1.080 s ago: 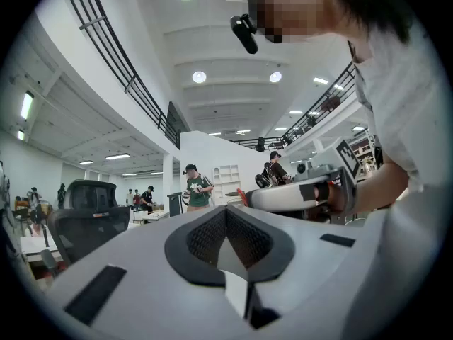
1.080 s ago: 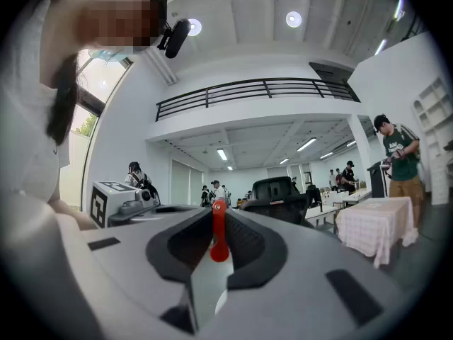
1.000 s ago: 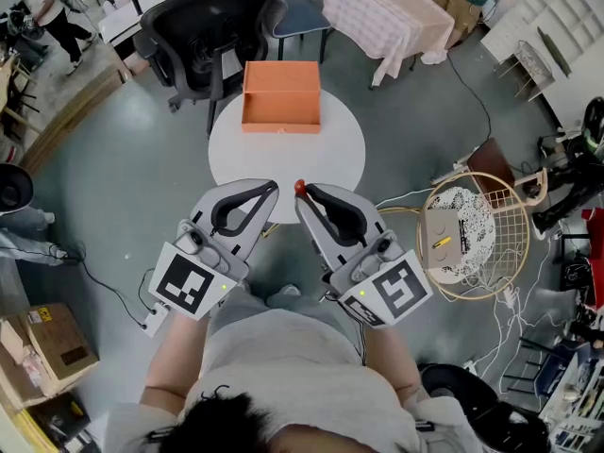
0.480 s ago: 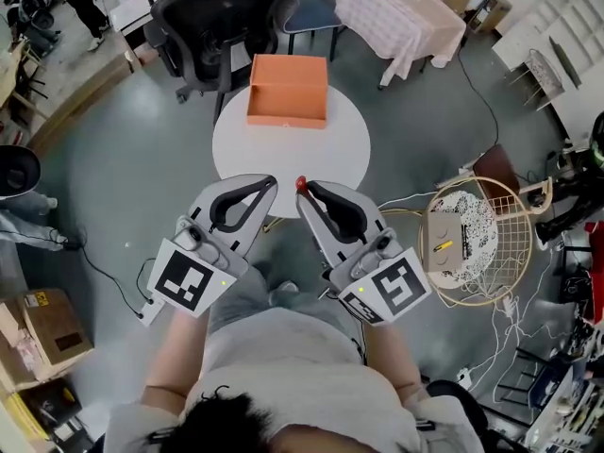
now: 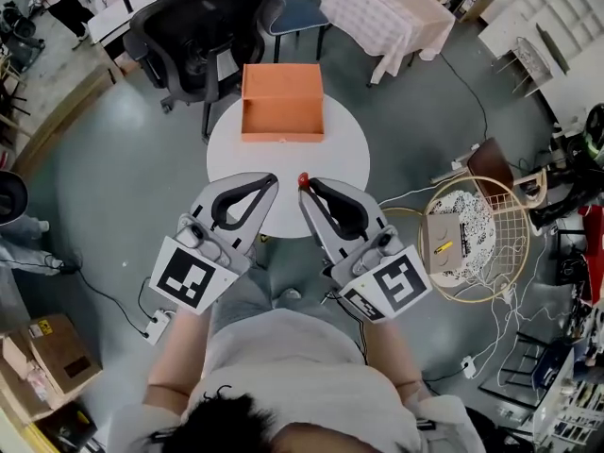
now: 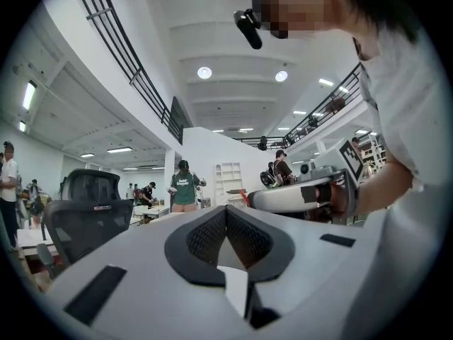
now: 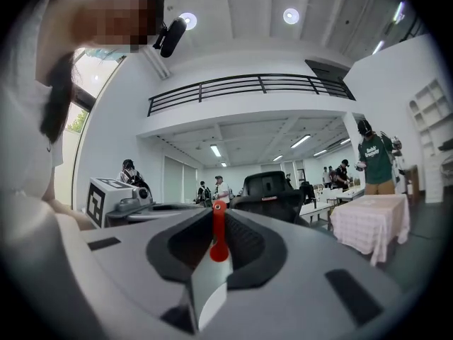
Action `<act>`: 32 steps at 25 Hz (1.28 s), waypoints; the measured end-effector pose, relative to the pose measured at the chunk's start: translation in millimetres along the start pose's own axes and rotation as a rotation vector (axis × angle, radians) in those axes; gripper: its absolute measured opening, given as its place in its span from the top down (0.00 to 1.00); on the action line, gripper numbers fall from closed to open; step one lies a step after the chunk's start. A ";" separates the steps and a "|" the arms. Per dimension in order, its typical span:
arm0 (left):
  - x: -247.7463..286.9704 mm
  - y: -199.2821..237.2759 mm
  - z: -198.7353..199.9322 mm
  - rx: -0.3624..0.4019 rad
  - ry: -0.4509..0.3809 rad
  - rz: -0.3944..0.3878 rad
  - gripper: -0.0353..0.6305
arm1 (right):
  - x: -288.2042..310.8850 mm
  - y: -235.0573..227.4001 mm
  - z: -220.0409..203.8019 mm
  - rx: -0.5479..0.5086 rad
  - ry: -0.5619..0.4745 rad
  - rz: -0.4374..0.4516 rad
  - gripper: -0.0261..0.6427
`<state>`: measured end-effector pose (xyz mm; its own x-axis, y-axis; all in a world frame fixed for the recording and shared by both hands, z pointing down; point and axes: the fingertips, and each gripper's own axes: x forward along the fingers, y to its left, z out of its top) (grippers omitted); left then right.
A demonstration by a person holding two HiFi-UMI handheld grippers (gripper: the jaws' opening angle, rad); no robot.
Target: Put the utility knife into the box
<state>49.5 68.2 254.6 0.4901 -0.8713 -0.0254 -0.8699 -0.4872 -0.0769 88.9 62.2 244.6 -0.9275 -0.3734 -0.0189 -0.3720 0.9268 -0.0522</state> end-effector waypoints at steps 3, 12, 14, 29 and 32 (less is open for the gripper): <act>10.4 25.4 1.9 -0.003 -0.005 -0.036 0.93 | 25.3 -10.8 3.9 0.004 0.001 -0.027 0.88; 32.1 100.1 -2.7 -0.009 -0.006 -0.131 0.93 | 97.8 -37.9 7.5 0.009 -0.004 -0.115 0.88; 35.2 115.6 -8.8 -0.010 -0.008 -0.156 0.93 | 112.6 -43.7 3.0 0.013 -0.001 -0.141 0.88; 75.0 150.8 -29.3 -0.074 -0.012 -0.281 0.93 | 136.3 -83.8 -10.6 0.010 0.056 -0.290 0.88; 80.0 153.1 -32.1 -0.086 -0.009 -0.266 0.93 | 137.7 -91.7 -15.0 0.014 0.072 -0.281 0.88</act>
<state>-46.3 -78.0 272.8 0.7022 -0.7115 -0.0249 -0.7117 -0.7025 0.0027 -5.3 -73.6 261.8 -0.7887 -0.6109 0.0692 -0.6145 0.7866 -0.0595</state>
